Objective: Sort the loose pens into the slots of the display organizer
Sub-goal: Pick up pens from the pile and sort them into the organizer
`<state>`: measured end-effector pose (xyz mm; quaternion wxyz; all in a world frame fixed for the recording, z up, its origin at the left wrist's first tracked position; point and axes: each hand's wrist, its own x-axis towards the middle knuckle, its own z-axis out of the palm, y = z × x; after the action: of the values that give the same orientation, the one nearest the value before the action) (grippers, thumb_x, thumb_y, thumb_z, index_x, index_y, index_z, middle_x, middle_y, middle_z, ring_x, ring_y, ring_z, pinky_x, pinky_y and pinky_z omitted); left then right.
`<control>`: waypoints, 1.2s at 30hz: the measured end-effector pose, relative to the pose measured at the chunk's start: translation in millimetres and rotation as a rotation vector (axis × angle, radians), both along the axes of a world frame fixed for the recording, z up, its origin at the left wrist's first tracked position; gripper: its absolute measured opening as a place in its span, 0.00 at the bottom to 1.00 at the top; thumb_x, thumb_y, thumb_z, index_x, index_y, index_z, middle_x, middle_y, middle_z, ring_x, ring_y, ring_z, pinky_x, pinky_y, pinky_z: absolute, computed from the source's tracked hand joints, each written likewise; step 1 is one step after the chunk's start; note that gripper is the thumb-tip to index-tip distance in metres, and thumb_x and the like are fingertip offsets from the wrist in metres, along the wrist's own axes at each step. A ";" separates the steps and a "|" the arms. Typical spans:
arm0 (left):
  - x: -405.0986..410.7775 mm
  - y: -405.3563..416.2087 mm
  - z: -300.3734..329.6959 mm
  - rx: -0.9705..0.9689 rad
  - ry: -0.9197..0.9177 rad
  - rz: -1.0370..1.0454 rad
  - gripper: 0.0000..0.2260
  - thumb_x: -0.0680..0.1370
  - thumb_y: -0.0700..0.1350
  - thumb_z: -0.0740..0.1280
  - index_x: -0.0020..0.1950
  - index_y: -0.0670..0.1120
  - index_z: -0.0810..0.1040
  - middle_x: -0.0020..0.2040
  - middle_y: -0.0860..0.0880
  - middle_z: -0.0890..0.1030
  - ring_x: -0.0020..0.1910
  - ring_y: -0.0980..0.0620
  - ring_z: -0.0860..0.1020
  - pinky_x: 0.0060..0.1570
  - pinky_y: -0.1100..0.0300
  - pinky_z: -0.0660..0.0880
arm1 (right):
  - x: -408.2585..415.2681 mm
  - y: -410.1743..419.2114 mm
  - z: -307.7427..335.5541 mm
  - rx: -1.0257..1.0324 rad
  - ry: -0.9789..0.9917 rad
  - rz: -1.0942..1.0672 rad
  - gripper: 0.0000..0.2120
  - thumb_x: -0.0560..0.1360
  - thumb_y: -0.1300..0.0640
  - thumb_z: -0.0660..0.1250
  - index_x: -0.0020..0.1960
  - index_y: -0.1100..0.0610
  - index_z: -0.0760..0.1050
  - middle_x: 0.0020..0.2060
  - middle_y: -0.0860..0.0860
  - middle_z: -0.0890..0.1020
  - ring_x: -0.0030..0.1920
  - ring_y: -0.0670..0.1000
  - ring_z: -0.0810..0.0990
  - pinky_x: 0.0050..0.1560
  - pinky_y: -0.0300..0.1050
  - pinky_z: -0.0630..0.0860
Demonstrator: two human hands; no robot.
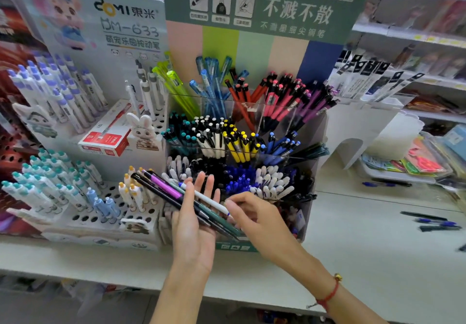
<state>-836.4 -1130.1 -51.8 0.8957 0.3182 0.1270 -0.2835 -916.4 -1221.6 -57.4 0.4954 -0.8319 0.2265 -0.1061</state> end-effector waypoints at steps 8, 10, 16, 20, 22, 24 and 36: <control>12.7 8.3 -10.5 0.056 0.066 0.086 0.08 0.81 0.46 0.61 0.56 0.47 0.78 0.53 0.49 0.84 0.46 0.56 0.84 0.38 0.58 0.82 | -6.7 -16.4 16.8 0.200 -0.336 -0.299 0.01 0.73 0.59 0.72 0.45 0.56 0.80 0.37 0.49 0.84 0.37 0.48 0.81 0.37 0.42 0.78; 25.2 19.7 -11.5 0.042 0.062 0.137 0.10 0.81 0.46 0.61 0.60 0.46 0.76 0.52 0.50 0.84 0.49 0.55 0.83 0.48 0.59 0.81 | 7.3 -20.9 26.0 0.035 -0.361 -0.274 0.01 0.74 0.57 0.71 0.45 0.54 0.81 0.37 0.47 0.83 0.37 0.47 0.81 0.39 0.41 0.77; 34.7 48.0 -19.0 0.032 0.013 0.194 0.13 0.82 0.46 0.60 0.64 0.45 0.75 0.55 0.50 0.83 0.53 0.54 0.82 0.42 0.63 0.80 | 86.0 -13.1 46.7 -0.667 -0.170 0.070 0.08 0.74 0.51 0.71 0.47 0.55 0.83 0.39 0.50 0.84 0.42 0.51 0.80 0.48 0.47 0.75; 35.5 56.0 -18.9 0.040 -0.008 0.202 0.09 0.81 0.45 0.60 0.57 0.46 0.78 0.51 0.49 0.85 0.51 0.54 0.83 0.40 0.63 0.80 | 134.3 -6.8 43.0 -0.897 0.038 0.218 0.10 0.77 0.49 0.67 0.50 0.55 0.80 0.44 0.52 0.84 0.50 0.55 0.80 0.51 0.48 0.71; 35.2 56.9 -16.8 0.027 -0.006 0.186 0.09 0.81 0.44 0.60 0.56 0.47 0.78 0.48 0.50 0.85 0.49 0.54 0.84 0.39 0.62 0.80 | 145.7 0.0 31.1 -1.017 0.103 0.272 0.09 0.79 0.53 0.63 0.52 0.57 0.77 0.48 0.54 0.82 0.53 0.57 0.78 0.50 0.48 0.69; 35.6 58.4 -16.3 0.009 -0.001 0.174 0.09 0.81 0.44 0.60 0.57 0.46 0.78 0.48 0.50 0.85 0.49 0.53 0.84 0.41 0.61 0.81 | 144.9 9.2 14.8 -1.120 0.123 0.271 0.08 0.79 0.57 0.62 0.56 0.58 0.73 0.52 0.55 0.80 0.55 0.58 0.77 0.51 0.50 0.69; 34.1 58.4 -8.7 -0.022 -0.116 0.120 0.13 0.80 0.43 0.60 0.63 0.42 0.76 0.56 0.46 0.83 0.58 0.50 0.81 0.57 0.54 0.77 | 101.9 -1.3 -23.1 -1.058 -0.204 0.122 0.11 0.79 0.53 0.64 0.57 0.54 0.81 0.58 0.52 0.81 0.61 0.55 0.75 0.58 0.50 0.73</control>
<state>-802.2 -1071.7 -60.5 0.9203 0.3161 0.0905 -0.2118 -814.5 -1222.9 -80.5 0.0335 -0.9648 0.0442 -0.2569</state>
